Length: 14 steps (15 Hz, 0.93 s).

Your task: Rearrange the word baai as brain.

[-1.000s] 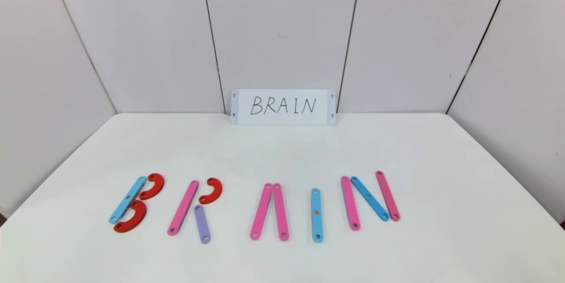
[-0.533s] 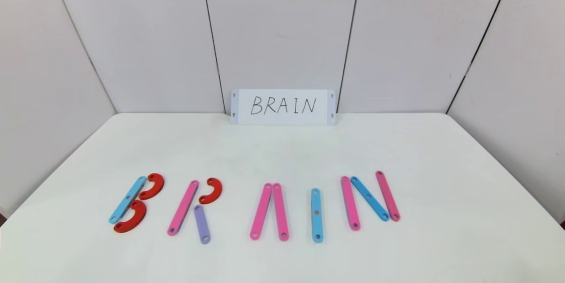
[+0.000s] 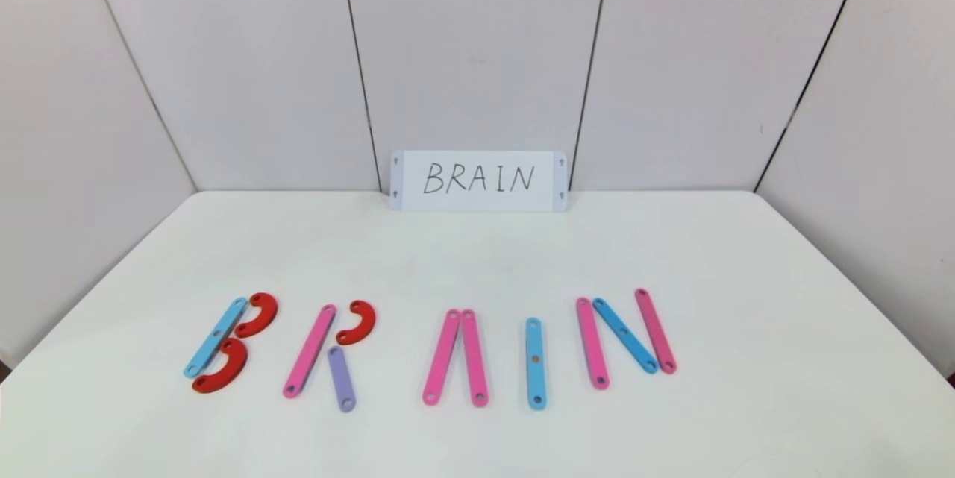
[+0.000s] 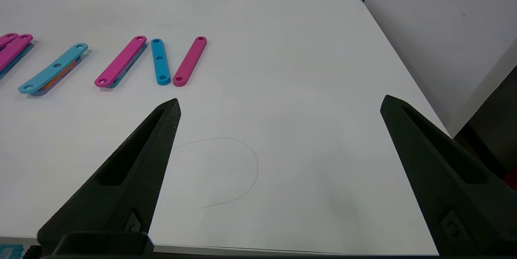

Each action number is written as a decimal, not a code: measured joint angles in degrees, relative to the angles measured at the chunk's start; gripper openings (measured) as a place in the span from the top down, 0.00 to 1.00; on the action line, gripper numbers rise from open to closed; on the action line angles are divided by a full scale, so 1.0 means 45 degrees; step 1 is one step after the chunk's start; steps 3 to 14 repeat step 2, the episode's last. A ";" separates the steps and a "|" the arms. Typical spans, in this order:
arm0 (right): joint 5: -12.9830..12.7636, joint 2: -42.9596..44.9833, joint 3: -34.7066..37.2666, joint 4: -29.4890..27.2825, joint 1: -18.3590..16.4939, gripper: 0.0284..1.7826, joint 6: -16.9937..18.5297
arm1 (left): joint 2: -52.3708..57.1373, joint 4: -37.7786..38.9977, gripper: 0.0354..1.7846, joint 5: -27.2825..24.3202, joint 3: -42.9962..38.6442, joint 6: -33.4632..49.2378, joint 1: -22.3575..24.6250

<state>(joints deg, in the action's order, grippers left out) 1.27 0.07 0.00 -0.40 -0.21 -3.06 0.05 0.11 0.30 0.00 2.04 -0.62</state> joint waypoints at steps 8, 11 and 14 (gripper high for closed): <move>-0.0014 0.0000 0.0000 0.0000 0.0011 0.03 0.0038 | 0.0000 0.0005 0.03 0.0005 0.0000 0.0011 0.0000; -0.0014 0.0000 0.0000 0.0000 0.0011 0.03 0.0038 | 0.0000 0.0005 0.03 0.0005 0.0000 0.0011 0.0000; -0.0014 0.0000 0.0000 0.0000 0.0011 0.03 0.0038 | 0.0000 0.0005 0.03 0.0005 0.0000 0.0011 0.0000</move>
